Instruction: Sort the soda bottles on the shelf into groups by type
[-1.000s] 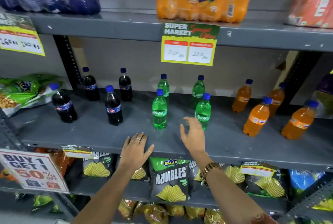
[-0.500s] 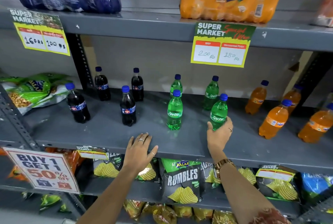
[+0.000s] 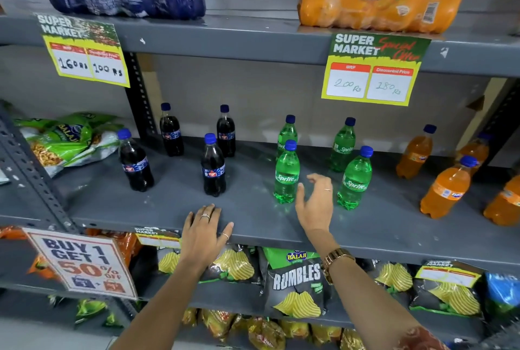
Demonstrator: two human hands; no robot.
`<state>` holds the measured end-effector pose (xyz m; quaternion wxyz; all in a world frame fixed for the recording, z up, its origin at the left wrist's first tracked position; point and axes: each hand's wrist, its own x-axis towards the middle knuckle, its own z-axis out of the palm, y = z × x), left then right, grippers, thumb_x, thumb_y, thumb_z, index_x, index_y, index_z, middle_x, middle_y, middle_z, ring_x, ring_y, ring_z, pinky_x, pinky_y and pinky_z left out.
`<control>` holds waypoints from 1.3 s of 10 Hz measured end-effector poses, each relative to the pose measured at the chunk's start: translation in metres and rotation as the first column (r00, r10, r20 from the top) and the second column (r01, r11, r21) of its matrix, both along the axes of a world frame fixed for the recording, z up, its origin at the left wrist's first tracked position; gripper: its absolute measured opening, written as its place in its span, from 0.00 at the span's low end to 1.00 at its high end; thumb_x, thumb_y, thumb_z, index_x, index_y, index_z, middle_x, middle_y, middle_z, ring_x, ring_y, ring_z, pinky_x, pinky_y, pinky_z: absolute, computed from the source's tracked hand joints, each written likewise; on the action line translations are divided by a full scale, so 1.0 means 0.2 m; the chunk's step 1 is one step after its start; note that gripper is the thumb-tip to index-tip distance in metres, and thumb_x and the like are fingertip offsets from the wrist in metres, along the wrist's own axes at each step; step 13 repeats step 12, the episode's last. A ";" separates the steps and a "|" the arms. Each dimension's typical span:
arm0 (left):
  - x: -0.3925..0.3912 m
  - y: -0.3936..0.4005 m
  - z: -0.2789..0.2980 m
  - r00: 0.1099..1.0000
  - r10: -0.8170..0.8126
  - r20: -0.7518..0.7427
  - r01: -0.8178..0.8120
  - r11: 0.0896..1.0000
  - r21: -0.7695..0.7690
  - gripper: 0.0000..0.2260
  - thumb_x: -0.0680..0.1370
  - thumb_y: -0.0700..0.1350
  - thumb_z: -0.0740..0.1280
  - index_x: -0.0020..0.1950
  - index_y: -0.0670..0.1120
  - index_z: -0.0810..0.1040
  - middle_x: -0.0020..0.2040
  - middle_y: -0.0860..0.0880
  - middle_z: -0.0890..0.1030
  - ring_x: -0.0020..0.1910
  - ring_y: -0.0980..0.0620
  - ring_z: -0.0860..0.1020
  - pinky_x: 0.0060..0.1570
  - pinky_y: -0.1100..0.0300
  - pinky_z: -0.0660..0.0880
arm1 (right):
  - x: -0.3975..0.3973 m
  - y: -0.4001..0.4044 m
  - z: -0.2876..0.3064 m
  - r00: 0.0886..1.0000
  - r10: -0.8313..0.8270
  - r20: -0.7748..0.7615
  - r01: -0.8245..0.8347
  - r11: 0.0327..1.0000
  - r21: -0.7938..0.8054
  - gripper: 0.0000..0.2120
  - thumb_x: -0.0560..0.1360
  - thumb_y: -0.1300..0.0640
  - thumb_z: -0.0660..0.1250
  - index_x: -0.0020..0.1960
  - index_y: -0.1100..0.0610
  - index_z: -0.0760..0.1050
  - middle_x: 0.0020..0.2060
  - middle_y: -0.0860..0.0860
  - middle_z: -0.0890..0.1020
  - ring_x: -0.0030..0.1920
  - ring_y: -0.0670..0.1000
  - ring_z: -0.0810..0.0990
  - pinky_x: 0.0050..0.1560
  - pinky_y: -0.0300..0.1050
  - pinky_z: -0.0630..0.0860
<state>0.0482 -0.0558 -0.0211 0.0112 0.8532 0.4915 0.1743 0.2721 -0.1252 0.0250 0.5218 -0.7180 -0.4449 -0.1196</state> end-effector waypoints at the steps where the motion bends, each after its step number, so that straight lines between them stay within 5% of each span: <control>1: -0.12 0.05 0.02 0.999 0.038 0.003 -0.037 0.999 -0.008 0.37 0.71 0.64 0.43 0.65 0.41 0.72 0.66 0.41 0.75 0.67 0.43 0.70 0.67 0.42 0.64 | -0.18 0.10 0.04 0.970 0.242 0.015 -0.239 0.966 -0.102 0.10 0.73 0.58 0.61 0.51 0.63 0.73 0.46 0.61 0.79 0.46 0.59 0.78 0.46 0.44 0.69; 3: -0.27 0.11 0.06 0.993 0.093 -0.071 -0.101 0.989 -0.110 0.46 0.65 0.70 0.36 0.74 0.44 0.58 0.75 0.46 0.62 0.74 0.48 0.56 0.72 0.47 0.51 | -0.40 0.30 0.06 0.893 0.436 -0.109 -0.447 0.836 -0.318 0.17 0.73 0.58 0.66 0.60 0.59 0.69 0.54 0.57 0.75 0.44 0.50 0.73 0.50 0.51 0.74; 5: -0.39 0.17 0.05 0.993 0.095 -0.066 -0.105 0.979 -0.174 0.56 0.59 0.78 0.30 0.75 0.43 0.52 0.77 0.47 0.56 0.76 0.48 0.51 0.73 0.46 0.45 | -0.51 0.47 0.06 0.830 0.468 -0.302 -0.555 0.745 -0.371 0.27 0.70 0.57 0.70 0.66 0.59 0.63 0.61 0.59 0.72 0.62 0.58 0.70 0.62 0.51 0.69; 6: -0.40 0.18 0.05 0.995 0.086 -0.059 -0.095 0.978 -0.184 0.59 0.55 0.78 0.26 0.75 0.44 0.51 0.77 0.47 0.54 0.76 0.48 0.50 0.73 0.46 0.44 | -0.54 0.52 0.06 0.808 0.458 -0.370 -0.581 0.723 -0.374 0.27 0.70 0.61 0.70 0.65 0.59 0.63 0.61 0.60 0.74 0.64 0.58 0.69 0.60 0.47 0.66; 13: -0.41 0.22 0.04 0.998 0.059 -0.005 -0.058 0.977 -0.205 0.59 0.55 0.79 0.27 0.75 0.44 0.52 0.77 0.48 0.55 0.76 0.47 0.50 0.73 0.46 0.44 | -0.58 0.59 0.01 0.773 0.436 -0.460 -0.599 0.740 -0.305 0.35 0.65 0.59 0.75 0.67 0.57 0.61 0.62 0.57 0.75 0.63 0.55 0.71 0.59 0.46 0.67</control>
